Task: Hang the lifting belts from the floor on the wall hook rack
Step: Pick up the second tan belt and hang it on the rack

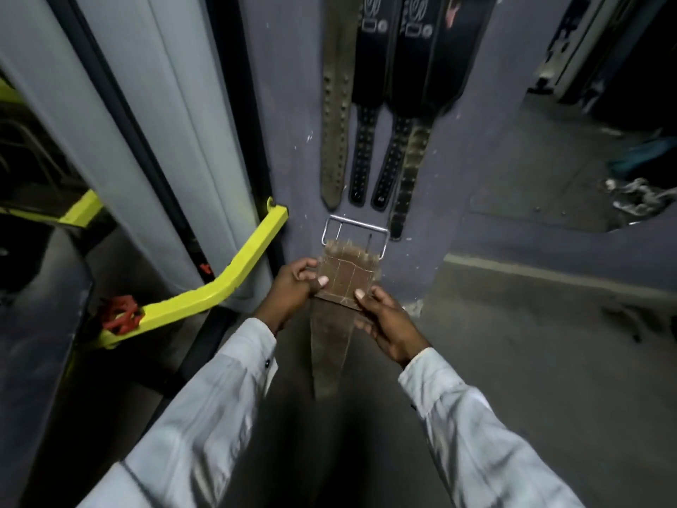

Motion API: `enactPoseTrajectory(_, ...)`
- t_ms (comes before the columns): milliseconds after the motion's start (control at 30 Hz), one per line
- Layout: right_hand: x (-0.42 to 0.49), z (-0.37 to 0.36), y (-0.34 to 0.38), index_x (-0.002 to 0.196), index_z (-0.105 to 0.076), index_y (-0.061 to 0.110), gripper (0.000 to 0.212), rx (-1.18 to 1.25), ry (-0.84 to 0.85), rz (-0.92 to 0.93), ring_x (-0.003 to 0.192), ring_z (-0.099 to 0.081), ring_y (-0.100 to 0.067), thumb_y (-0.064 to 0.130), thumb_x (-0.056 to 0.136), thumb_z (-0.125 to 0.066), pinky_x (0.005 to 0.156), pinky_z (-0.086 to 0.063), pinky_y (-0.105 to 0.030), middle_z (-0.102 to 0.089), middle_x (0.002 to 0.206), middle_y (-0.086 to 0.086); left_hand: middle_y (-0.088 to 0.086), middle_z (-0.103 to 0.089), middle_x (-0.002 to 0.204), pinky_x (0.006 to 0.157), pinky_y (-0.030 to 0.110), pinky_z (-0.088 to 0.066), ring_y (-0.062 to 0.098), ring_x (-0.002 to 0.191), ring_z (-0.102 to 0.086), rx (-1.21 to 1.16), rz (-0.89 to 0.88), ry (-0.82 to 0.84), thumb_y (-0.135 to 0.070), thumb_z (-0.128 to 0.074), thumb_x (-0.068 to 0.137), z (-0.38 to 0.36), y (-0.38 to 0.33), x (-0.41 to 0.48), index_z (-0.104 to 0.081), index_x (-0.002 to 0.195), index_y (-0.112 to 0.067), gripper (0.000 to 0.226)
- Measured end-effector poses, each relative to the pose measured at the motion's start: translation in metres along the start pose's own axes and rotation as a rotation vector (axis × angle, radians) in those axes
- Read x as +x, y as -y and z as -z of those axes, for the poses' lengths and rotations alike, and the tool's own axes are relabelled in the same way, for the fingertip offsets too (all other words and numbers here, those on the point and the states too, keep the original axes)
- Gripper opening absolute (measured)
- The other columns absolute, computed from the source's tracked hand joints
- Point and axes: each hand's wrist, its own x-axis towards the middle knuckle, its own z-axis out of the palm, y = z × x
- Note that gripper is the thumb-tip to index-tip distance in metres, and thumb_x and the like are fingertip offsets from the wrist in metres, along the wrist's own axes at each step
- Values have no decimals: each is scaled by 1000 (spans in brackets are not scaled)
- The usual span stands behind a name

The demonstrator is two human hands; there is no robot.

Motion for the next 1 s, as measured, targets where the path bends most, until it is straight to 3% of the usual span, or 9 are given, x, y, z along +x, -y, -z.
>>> enactPoseTrajectory(133,-14,-22,60,131,-43,21,73,-317,-453,293,101,-68,-24,33,73,-86,95,-56,-43,-66,112,-5,-5,-66,67,69,29,-49,13,67,-60,-36,-236,-94,-8,-73,80,-27,-57,-18,-60,84,-32,27)
enactPoseTrajectory(233,-26,-33,99,144,-35,35,89,-352,-393,461,118,-59,-17,57,70,-80,105,-48,-36,-52,133,-4,-12,-64,67,72,31,-51,8,67,-58,-81,-372,-137,-5,-70,81,-45,-100,-25,-62,83,-39,35)
enactPoseTrajectory(400,-48,-32,165,140,-45,29,63,-322,-150,573,122,-58,-4,53,87,-68,110,-46,-34,-58,137,4,6,-69,94,79,27,-55,10,84,-67,-254,-414,78,18,-59,83,-65,-161,-31,-63,100,-13,37)
enactPoseTrajectory(533,-63,-31,206,133,-56,1,57,-167,-88,564,117,-65,-30,48,101,-49,104,-50,-47,-67,125,-17,9,-73,107,85,25,-58,15,100,-71,-370,-380,310,15,-57,88,-74,-189,-38,-65,117,0,34)
enactPoseTrajectory(600,-74,-31,221,129,-60,-1,64,-29,-52,507,116,-64,-40,53,102,-40,100,-52,-50,-67,126,-24,12,-73,97,75,25,-61,22,88,-71,-412,-378,193,6,-61,90,-71,-200,-40,-68,107,-4,21)
enactPoseTrajectory(700,-84,-36,243,117,-70,11,56,24,30,495,96,-73,-32,54,103,-36,85,-60,-44,-74,111,-18,3,-65,92,63,23,-55,17,79,-63,-305,-442,-156,-16,-74,86,-61,-211,-31,-60,101,-18,20)
enactPoseTrajectory(833,-93,-53,267,123,-66,9,46,38,51,575,101,-71,-29,43,103,-43,90,-59,-42,-73,115,-16,-3,-65,120,90,27,-52,12,110,-63,-170,-363,145,-25,-75,86,-47,-235,-26,-53,132,-20,51)
enactPoseTrajectory(900,-92,-62,277,127,-63,7,44,7,25,612,104,-69,-29,39,103,-46,94,-56,-43,-71,117,-17,-4,-69,108,81,23,-56,11,101,-66,-211,-358,211,-13,-69,90,-47,-248,-29,-58,126,-17,38)
enactPoseTrajectory(1000,-95,-69,295,125,-57,4,48,-90,-31,702,107,-65,-28,44,99,-55,101,-51,-48,-67,123,-21,7,-71,106,76,28,-58,18,96,-69,-282,-415,92,-2,-64,90,-48,-263,-27,-60,121,-7,32)
